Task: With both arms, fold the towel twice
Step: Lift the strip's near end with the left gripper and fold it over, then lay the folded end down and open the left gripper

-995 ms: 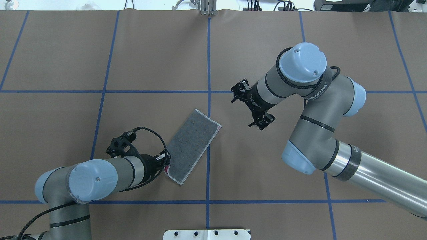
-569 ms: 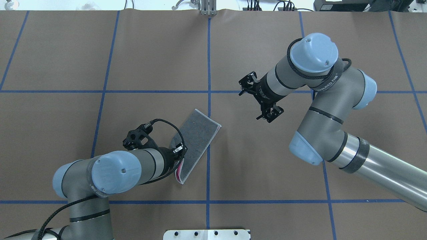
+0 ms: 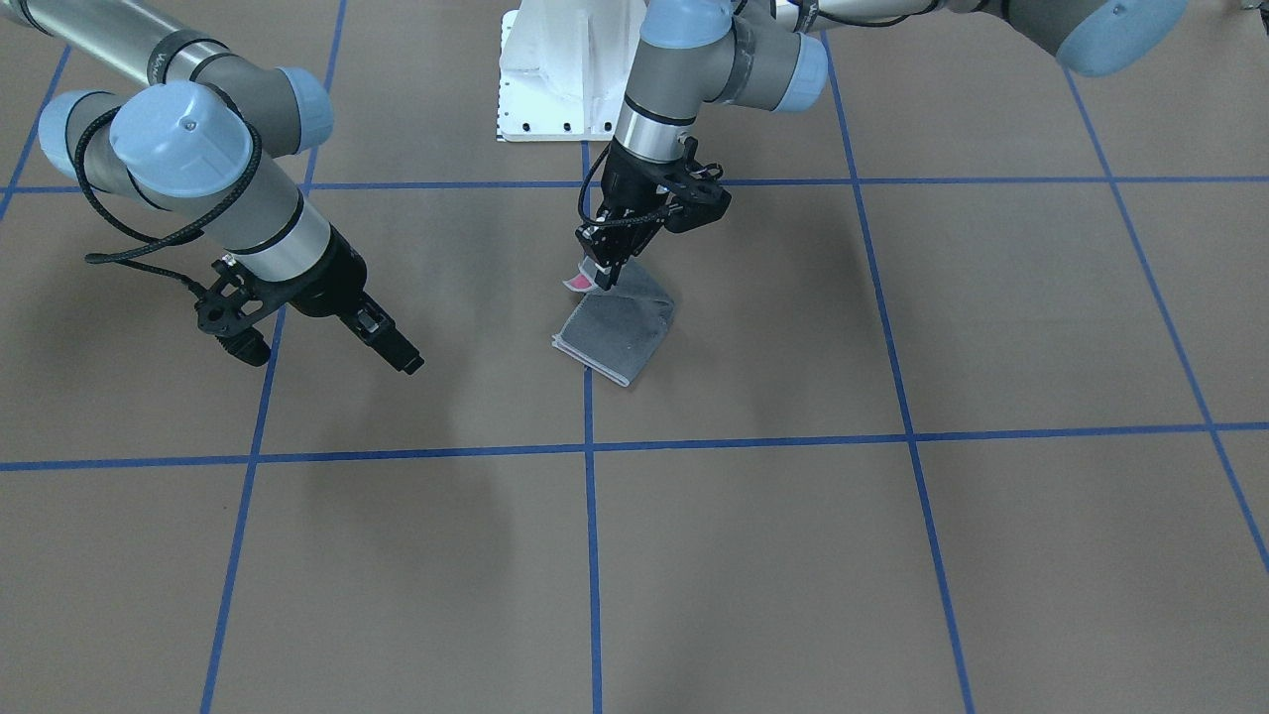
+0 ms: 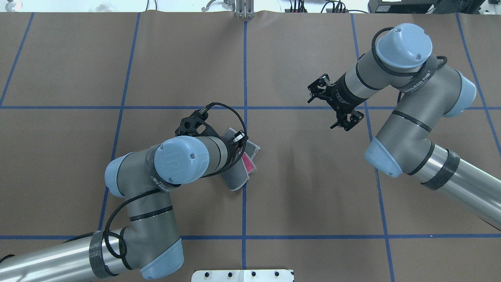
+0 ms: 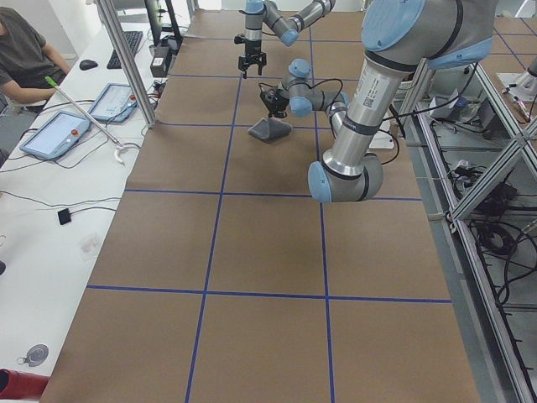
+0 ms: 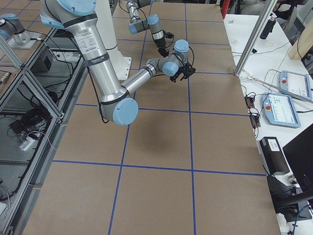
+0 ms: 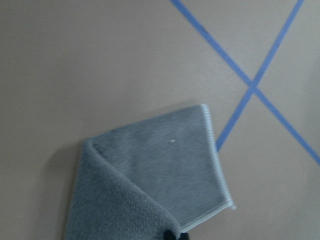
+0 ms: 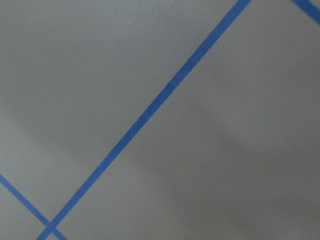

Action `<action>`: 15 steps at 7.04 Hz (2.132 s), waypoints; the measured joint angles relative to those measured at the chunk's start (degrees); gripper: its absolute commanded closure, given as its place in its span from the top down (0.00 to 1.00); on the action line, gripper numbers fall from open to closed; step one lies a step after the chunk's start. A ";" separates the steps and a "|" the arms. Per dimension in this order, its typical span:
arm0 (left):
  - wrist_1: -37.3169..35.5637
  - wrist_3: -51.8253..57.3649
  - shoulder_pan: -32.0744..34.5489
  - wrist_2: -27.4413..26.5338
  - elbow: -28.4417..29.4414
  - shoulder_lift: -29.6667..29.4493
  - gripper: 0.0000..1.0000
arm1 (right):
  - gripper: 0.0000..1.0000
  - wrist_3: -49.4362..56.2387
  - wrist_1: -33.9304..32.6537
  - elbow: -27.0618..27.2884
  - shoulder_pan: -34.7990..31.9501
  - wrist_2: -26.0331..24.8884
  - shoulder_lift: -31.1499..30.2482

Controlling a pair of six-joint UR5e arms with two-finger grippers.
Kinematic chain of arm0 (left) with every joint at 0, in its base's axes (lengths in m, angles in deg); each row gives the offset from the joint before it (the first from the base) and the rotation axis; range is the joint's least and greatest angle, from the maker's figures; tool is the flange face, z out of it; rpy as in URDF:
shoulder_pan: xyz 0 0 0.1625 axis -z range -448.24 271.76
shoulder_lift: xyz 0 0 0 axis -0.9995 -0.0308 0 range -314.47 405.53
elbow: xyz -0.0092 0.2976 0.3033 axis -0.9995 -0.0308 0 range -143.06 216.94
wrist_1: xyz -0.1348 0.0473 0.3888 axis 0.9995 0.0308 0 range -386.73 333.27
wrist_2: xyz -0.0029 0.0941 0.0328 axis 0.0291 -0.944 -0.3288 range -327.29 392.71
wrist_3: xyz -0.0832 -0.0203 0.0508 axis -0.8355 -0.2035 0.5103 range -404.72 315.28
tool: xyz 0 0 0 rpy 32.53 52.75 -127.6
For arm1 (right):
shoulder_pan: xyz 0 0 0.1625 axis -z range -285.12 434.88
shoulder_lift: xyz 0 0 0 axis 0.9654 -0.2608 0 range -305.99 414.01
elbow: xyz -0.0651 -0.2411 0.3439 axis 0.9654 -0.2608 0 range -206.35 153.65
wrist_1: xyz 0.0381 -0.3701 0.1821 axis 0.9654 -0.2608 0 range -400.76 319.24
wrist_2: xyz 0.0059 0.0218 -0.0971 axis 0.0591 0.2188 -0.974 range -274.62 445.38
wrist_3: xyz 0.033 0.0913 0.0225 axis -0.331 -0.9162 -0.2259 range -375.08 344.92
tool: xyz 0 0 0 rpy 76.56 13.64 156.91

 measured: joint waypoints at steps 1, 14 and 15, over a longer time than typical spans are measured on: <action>0.15 0.22 1.54 0.10 1.97 -1.43 0.00 | 1.00 0.17 0.00 -0.07 -0.06 0.00 -0.08; 6.56 1.72 8.70 8.78 10.48 -2.50 1.00 | 1.00 -1.01 0.94 -5.65 2.94 -6.88 5.97; 7.41 1.57 7.26 8.64 11.14 -2.65 1.00 | 1.00 -1.03 0.96 -5.71 2.82 -7.01 6.35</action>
